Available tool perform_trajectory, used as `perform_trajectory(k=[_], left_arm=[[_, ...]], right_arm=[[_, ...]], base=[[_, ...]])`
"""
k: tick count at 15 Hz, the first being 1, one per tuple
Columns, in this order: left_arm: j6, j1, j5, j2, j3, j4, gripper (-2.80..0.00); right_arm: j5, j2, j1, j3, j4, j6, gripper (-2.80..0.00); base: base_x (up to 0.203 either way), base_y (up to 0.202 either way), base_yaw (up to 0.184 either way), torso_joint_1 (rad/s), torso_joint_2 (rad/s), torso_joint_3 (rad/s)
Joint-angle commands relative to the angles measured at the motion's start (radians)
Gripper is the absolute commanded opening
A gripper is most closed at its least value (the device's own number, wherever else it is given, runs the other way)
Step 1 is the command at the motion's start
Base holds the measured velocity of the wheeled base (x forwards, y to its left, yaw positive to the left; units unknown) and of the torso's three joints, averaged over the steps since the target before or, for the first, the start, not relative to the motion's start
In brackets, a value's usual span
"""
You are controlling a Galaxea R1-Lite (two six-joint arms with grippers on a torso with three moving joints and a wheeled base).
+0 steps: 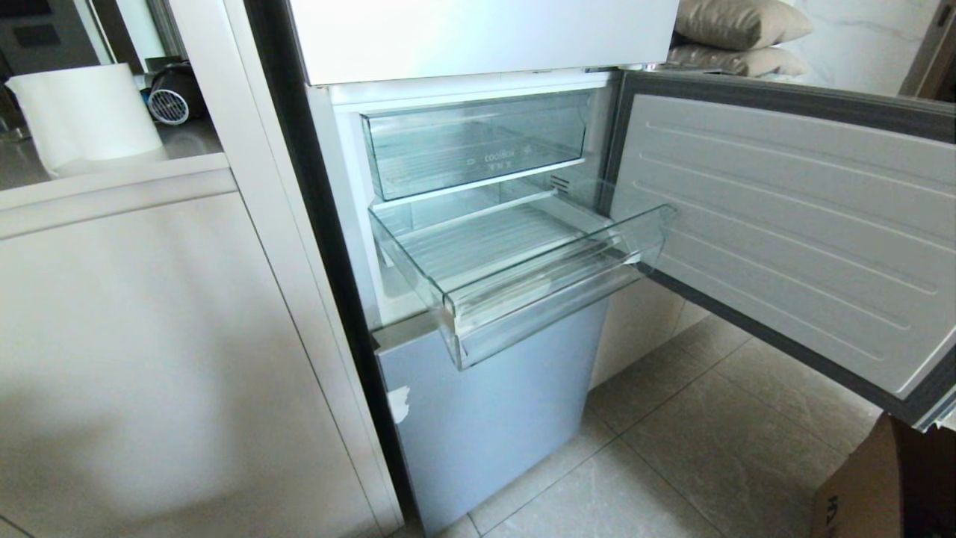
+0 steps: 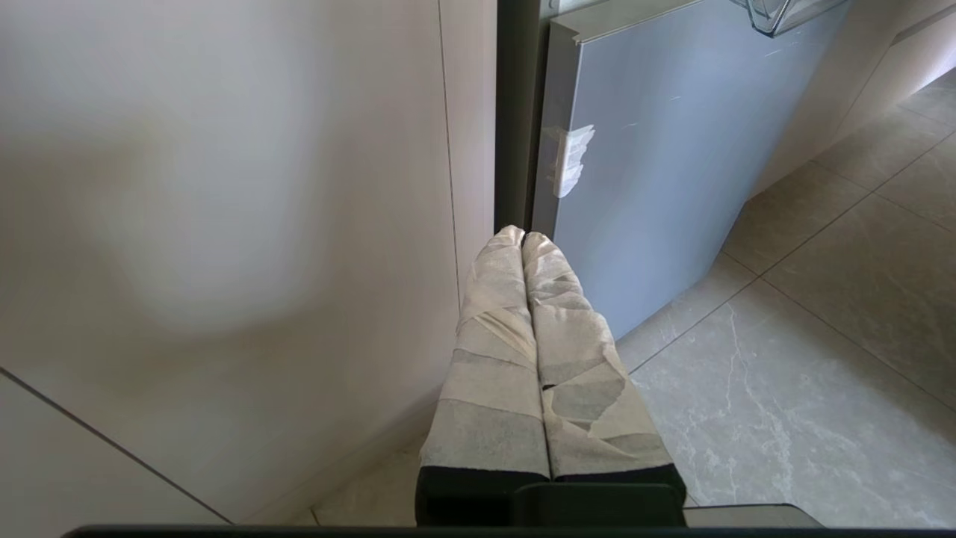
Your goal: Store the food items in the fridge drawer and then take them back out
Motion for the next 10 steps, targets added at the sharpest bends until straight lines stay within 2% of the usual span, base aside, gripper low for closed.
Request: perform_trajectory(k=[1,2,3,6,8,10], left_arm=[[0.000,0.000,0.000,0.002,0.000,0.001,-2.80],[0.000,0.000,0.000,0.002,0.000,0.001,-2.80],[0.000,0.000,0.000,0.002,0.000,0.001,-2.80],[0.000,0.000,0.000,0.002,0.000,0.001,-2.80],[0.000,0.000,0.000,0.002,0.000,0.001,-2.80],[0.000,0.000,0.000,0.002,0.000,0.001,-2.80]], right_arm=[[-0.121,-0.232,0.336,0.037,0.193,-0.013,-2.80],[-0.163,-0.338,0.429,0.044,0.287,-0.023,-2.80],[-0.196,-0.453,0.488,0.050,0.388,-0.047,-2.80],[-0.249,-0.751,0.555,0.055,0.627,-0.116,-2.80],[-0.280,-0.848,0.581,0.060,0.689,-0.133,-2.80],[-0.303,-0.848,0.596,0.064,0.721,-0.129,-2.80]], base=[[0.000,0.000,0.000,0.000,0.00,0.000],[0.000,0.000,0.000,0.000,0.00,0.000],[0.000,0.000,0.000,0.000,0.00,0.000],[0.000,0.000,0.000,0.000,0.00,0.000],[0.000,0.000,0.000,0.000,0.00,0.000],[0.000,0.000,0.000,0.000,0.00,0.000]])
